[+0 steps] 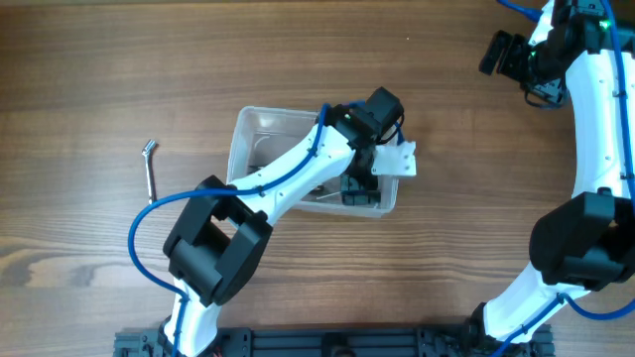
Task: Pack container
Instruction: 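Drop the green screwdriver into the box and withdraw the left gripper, then grasp the silver socket wrench with the left gripper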
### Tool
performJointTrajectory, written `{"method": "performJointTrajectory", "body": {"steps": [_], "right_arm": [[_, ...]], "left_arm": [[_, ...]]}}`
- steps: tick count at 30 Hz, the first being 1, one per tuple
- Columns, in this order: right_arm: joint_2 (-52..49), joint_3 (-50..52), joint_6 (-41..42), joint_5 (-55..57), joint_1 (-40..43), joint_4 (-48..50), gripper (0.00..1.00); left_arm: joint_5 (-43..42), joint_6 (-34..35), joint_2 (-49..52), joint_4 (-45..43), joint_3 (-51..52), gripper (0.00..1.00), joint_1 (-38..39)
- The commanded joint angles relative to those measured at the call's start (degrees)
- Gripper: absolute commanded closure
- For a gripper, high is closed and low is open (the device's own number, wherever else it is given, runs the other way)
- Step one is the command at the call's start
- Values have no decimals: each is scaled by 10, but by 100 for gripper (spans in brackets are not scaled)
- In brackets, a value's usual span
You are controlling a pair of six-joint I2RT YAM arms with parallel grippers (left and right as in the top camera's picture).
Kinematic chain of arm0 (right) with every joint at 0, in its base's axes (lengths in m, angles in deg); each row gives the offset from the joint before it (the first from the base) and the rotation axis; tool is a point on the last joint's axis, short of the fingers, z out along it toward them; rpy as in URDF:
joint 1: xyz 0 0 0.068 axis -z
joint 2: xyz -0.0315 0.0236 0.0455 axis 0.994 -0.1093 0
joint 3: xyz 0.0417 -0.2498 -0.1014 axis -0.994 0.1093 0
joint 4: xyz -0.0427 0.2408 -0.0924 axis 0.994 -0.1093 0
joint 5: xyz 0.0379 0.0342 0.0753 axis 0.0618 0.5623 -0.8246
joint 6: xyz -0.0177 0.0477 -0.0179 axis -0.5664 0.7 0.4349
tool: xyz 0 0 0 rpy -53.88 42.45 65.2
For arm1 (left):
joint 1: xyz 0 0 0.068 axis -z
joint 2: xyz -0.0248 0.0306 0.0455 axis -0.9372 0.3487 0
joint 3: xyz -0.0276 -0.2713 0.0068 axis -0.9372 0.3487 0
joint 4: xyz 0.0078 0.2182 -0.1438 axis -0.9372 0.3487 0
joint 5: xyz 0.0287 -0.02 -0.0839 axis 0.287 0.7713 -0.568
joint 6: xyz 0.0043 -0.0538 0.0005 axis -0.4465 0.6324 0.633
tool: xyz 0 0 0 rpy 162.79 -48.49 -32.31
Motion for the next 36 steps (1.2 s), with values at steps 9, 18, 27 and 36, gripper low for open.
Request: {"method": "performJointTrajectory", "body": {"steps": [9,18,27,36], "right_arm": [[-9,5,7,-5,-3,-4,1],[-9,5,7,-5,-3,18,0],[-9,5,35,-5,-3,19,0],[-9,5,35,-5,-3,11,0]], "left_arm": [[151,491,-132,90,-85,0,-254],[122,662,-156,235,-3,7,-561],[123,563,-156,-23,257,28,-630],[42,408,-135,-154,283,29,-630]]}}
